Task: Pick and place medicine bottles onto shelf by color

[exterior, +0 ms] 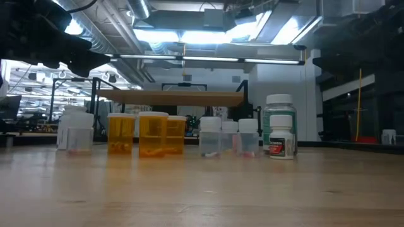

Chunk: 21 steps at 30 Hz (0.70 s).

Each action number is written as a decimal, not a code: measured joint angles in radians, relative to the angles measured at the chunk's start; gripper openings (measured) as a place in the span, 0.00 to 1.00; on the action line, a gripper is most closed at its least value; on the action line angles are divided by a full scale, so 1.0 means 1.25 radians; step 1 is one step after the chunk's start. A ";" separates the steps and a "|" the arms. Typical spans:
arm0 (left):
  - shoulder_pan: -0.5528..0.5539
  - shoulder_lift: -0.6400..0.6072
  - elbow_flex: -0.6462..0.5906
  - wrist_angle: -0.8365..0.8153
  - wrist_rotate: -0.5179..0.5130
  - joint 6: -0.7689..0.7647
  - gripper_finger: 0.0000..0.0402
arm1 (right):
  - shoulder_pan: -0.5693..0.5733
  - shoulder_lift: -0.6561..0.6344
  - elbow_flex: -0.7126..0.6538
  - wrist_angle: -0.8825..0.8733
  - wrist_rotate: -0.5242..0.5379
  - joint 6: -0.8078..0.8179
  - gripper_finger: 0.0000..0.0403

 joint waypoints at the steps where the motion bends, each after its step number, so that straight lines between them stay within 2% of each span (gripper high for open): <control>1: 0.000 0.000 0.000 0.000 0.000 0.000 0.69 | 0.000 0.000 0.000 0.000 0.000 0.000 0.67; 17: 0.000 0.000 0.000 0.000 0.000 0.000 0.69 | 0.000 0.000 0.000 0.015 0.003 0.003 0.67; 21: 0.000 0.000 0.000 0.000 0.000 0.000 0.69 | 0.000 0.000 0.000 0.005 -0.007 0.045 0.67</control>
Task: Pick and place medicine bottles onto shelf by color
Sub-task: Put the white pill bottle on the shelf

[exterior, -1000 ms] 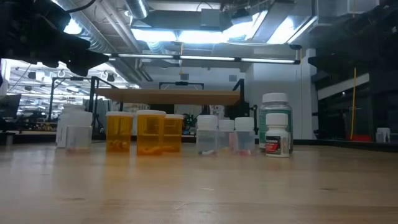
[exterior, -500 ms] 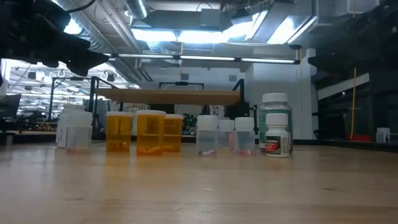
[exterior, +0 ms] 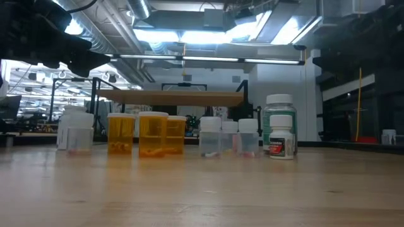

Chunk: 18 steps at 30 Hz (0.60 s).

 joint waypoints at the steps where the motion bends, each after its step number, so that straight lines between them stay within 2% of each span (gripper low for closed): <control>1: 0.000 0.000 0.000 0.000 0.000 0.000 0.69 | 0.000 0.000 0.000 0.001 0.000 0.002 0.67; 8: 0.000 0.000 0.000 0.000 0.000 0.000 0.69 | 0.000 0.000 0.000 0.049 -0.005 0.018 0.67; 13: 0.000 0.000 0.000 0.000 0.000 0.000 0.69 | 0.000 0.000 0.000 0.116 -0.095 0.112 0.67; 18: 0.000 0.000 0.000 0.000 0.000 0.000 0.69 | 0.000 0.014 0.025 0.191 -0.099 0.159 0.67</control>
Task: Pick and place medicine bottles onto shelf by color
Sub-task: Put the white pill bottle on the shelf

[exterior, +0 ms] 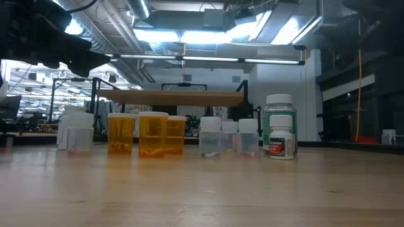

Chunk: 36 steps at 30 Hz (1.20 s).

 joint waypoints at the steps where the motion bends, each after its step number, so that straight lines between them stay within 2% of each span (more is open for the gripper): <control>1: 0.000 0.000 0.000 0.000 0.000 0.000 0.69 | 0.000 0.010 0.015 0.000 0.000 -0.010 0.67; 4: 0.000 0.000 0.000 0.000 0.000 0.013 0.69 | 0.000 0.072 0.072 -0.005 0.000 -0.035 0.67; 8: 0.000 0.000 0.000 0.000 0.000 0.076 0.69 | 0.000 0.216 0.165 -0.062 0.000 -0.077 0.67; 15: 0.000 0.000 0.000 0.000 0.000 0.117 0.69 | 0.007 0.554 0.333 -0.286 0.001 -0.053 0.67; 20: 0.000 0.000 0.000 0.001 0.000 0.117 0.69 | 0.069 0.792 0.430 -0.303 -0.075 -0.084 0.67; 22: 0.000 0.000 0.000 0.001 0.000 0.117 0.69 | 0.101 0.869 0.489 -0.310 -0.081 -0.127 0.67; 25: 0.000 0.000 0.000 0.001 0.000 0.117 0.69 | 0.144 0.964 0.601 -0.375 -0.029 -0.215 0.67; 28: 0.000 0.000 0.000 0.001 0.000 0.117 0.69 | 0.177 1.042 0.726 -0.524 0.091 -0.262 0.67; 30: 0.000 0.000 0.000 0.001 0.000 0.112 0.69 | 0.191 1.093 0.792 -0.630 0.153 -0.251 0.67; 33: 0.000 0.000 0.000 0.001 0.000 0.112 0.69 | 0.204 1.157 0.855 -0.701 0.169 -0.213 0.67; 36: 0.000 0.000 0.000 0.001 0.000 0.112 0.69 | 0.211 1.207 0.865 -0.731 0.168 -0.187 0.67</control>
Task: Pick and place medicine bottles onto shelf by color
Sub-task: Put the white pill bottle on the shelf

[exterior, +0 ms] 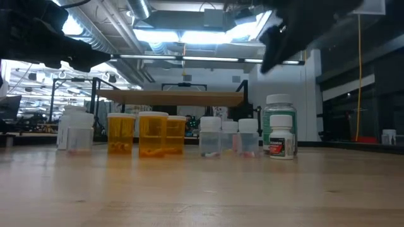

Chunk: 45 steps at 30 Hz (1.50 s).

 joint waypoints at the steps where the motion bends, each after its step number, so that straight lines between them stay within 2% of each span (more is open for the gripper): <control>1: 0.000 0.000 0.000 0.000 0.000 0.000 0.69 | 0.000 0.012 -0.001 -0.006 0.000 0.009 0.67; 9: 0.000 0.000 0.000 0.000 0.000 -0.001 0.69 | 0.000 0.045 -0.032 -0.029 0.002 0.048 0.67; 15: 0.000 0.000 0.000 0.000 0.000 0.004 0.69 | -0.004 0.056 -0.052 -0.024 0.120 0.047 0.67; 20: 0.000 0.000 0.000 0.000 0.000 0.003 0.69 | -0.030 0.094 -0.052 -0.023 0.071 0.049 0.67; 27: 0.000 0.000 0.000 0.000 0.000 0.002 0.69 | -0.049 0.130 -0.052 -0.007 0.071 0.047 0.67; 31: 0.000 0.000 0.000 0.000 0.000 0.002 0.69 | -0.049 0.131 -0.052 -0.008 0.071 0.048 0.60; 37: 0.000 0.000 0.000 0.000 0.000 0.002 0.69 | -0.049 0.131 -0.049 -0.013 0.070 0.049 0.39; 42: 0.000 0.000 0.000 0.000 0.000 0.002 0.69 | -0.051 0.128 0.004 -0.033 0.063 0.026 0.38; 45: 0.000 0.000 0.000 0.000 0.000 0.002 0.69 | -0.057 0.125 0.079 -0.087 0.063 0.001 0.38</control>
